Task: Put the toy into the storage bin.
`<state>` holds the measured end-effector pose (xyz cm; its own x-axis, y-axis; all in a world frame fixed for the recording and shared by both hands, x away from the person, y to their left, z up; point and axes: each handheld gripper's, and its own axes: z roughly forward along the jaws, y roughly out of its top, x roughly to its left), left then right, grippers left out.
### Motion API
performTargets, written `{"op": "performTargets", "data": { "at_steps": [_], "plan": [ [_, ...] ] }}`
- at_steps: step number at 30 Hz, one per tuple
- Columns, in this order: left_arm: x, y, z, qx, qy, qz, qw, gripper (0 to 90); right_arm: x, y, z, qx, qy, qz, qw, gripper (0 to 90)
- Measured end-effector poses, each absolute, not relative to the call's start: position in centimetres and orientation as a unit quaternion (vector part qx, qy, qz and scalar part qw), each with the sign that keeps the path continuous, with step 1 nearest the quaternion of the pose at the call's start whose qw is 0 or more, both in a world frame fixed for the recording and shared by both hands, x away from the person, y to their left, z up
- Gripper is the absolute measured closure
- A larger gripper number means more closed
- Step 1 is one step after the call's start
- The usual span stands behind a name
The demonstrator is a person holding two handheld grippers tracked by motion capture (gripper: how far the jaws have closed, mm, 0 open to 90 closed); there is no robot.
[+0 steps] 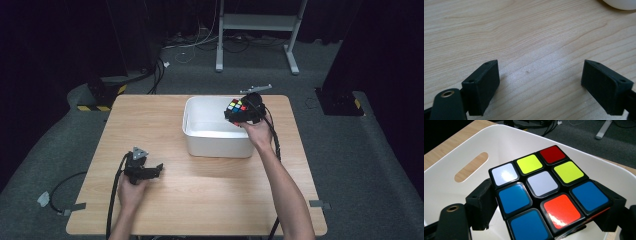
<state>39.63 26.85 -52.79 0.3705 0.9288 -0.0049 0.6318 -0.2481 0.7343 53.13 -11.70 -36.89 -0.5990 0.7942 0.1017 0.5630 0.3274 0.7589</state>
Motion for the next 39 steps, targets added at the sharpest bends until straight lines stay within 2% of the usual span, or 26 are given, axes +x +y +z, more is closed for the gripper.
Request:
{"op": "performTargets", "data": {
  "at_steps": [39],
  "plan": [
    [39.6, 26.9, -52.8, 0.758, 0.515, 0.223, 0.333, 15.2, 51.0, -13.4, -37.4, 0.411, 0.801, 0.41, 0.146, 18.7]
  ]
}}
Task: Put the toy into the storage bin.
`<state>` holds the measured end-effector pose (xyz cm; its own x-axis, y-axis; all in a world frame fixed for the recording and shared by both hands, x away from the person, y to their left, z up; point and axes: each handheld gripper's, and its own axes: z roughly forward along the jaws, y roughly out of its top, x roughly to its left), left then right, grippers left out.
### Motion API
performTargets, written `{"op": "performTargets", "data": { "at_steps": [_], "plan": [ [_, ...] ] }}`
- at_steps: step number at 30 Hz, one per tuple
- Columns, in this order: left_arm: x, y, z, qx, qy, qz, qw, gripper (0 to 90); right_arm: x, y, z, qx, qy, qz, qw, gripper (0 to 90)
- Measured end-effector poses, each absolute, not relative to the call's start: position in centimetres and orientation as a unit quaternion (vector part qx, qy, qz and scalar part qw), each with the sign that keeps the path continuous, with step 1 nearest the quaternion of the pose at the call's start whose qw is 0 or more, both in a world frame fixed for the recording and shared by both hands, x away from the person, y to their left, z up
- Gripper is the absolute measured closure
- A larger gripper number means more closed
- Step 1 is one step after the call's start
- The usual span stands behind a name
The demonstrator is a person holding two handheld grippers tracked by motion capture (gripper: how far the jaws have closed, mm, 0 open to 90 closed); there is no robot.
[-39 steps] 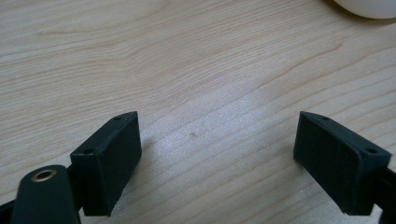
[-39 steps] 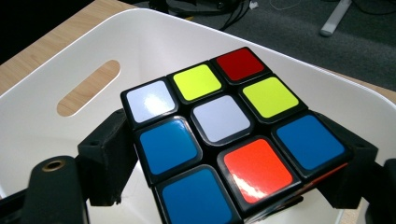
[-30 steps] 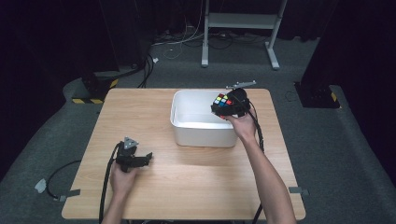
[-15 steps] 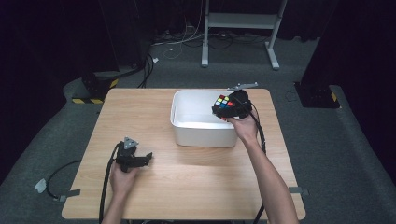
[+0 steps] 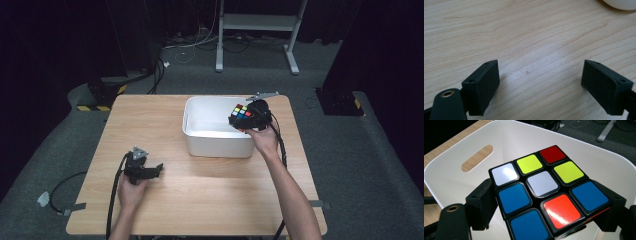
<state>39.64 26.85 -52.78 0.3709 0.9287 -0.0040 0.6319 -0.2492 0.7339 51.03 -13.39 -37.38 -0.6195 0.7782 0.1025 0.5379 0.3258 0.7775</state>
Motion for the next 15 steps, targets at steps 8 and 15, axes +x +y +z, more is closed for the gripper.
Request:
{"op": "performTargets", "data": {
  "at_steps": [8, 15],
  "plan": [
    [39.64, 26.85, -52.78, 0.758, 0.515, 0.223, 0.333, 15.2, 50.46, -13.74, -37.38, 0.407, 0.801, 0.415, 0.146, 18.7],
    [39.64, 26.85, -52.79, 0.758, 0.515, 0.223, 0.333, 15.2, 50.17, -14.06, -37.46, 0.408, 0.8, 0.416, 0.145, 18.7]
  ]
}}
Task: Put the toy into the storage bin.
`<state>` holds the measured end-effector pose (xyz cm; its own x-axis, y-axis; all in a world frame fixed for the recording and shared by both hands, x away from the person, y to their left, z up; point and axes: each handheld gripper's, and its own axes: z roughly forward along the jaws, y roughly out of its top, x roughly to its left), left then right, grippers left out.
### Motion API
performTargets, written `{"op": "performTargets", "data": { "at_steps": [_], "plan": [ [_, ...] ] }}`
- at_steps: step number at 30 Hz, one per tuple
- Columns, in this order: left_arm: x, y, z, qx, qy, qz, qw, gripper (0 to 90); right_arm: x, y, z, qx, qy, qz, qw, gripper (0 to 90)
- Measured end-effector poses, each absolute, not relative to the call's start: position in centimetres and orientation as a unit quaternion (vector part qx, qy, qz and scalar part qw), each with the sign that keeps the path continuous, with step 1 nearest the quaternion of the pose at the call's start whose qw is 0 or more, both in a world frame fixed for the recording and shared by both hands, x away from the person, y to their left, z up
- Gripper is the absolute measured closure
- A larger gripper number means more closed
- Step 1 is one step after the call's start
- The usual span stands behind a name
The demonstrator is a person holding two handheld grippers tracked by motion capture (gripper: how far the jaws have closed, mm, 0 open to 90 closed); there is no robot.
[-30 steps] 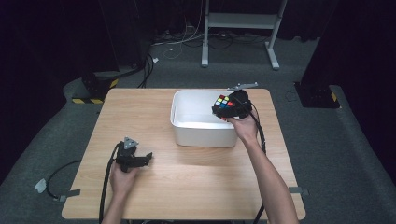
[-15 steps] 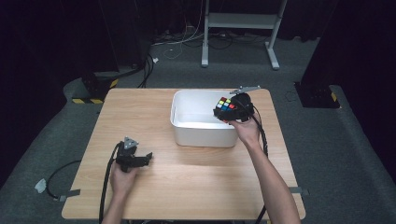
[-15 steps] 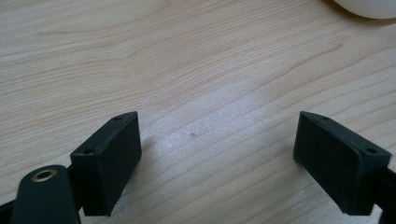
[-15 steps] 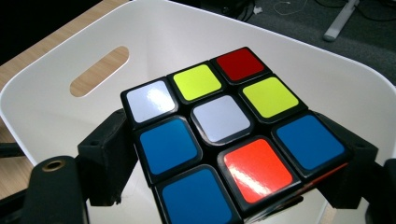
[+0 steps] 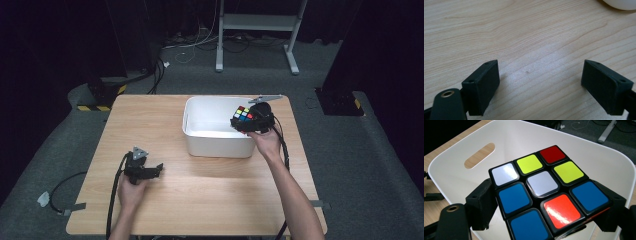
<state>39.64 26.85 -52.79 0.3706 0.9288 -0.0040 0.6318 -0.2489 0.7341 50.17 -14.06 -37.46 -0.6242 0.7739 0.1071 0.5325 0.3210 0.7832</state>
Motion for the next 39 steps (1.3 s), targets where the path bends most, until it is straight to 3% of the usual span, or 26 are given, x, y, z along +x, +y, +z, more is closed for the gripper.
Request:
{"op": "performTargets", "data": {
  "at_steps": [39],
  "plan": [
    [39.6, 26.8, -52.8, 0.758, 0.514, 0.223, 0.332, 15.2, 49.0, -15.4, -37.7, 0.407, 0.795, 0.424, 0.151, 18.6]
  ]
}}
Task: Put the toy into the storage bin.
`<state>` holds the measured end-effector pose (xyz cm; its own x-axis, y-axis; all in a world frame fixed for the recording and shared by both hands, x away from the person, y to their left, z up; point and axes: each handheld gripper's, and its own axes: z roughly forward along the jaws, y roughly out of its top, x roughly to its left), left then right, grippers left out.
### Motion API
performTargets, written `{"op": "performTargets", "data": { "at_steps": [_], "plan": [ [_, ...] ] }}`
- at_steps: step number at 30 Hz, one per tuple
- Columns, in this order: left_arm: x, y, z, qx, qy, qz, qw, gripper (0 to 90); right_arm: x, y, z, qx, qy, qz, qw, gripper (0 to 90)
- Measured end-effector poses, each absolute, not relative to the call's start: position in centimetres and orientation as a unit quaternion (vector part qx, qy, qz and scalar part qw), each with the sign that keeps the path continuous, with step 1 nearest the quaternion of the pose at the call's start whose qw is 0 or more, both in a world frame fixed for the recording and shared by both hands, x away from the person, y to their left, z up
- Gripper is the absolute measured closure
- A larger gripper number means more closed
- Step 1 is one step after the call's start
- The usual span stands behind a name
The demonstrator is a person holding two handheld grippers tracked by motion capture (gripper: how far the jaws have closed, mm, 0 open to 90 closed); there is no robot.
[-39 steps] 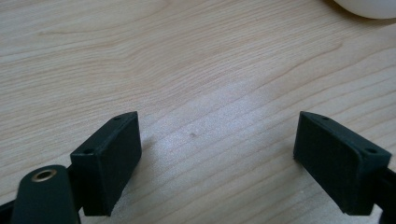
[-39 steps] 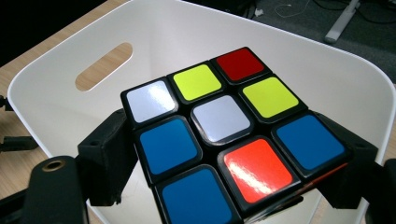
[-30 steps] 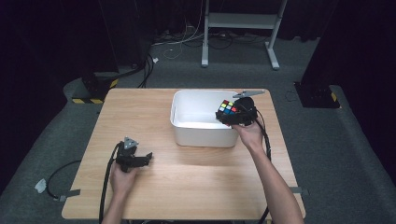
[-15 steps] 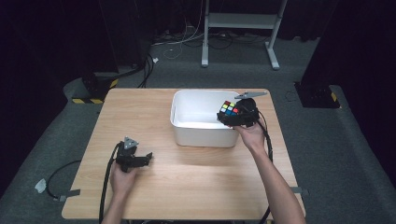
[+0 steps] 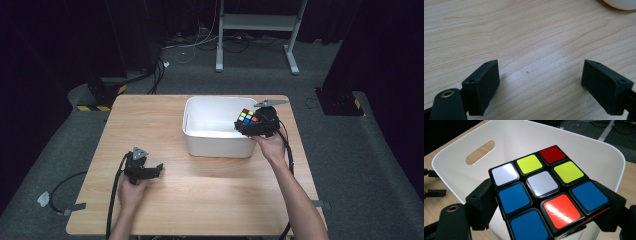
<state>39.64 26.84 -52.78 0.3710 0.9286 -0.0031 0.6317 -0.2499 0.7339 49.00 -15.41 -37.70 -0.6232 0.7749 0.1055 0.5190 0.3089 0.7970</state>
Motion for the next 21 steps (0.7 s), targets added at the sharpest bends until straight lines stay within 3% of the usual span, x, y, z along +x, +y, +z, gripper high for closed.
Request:
{"op": "performTargets", "data": {
  "at_steps": [21],
  "plan": [
    [39.64, 26.84, -52.79, 0.758, 0.514, 0.224, 0.332, 15.2, 48.89, -16.14, -38.31, 0.416, 0.79, 0.424, 0.149, 18.6]
  ]
}}
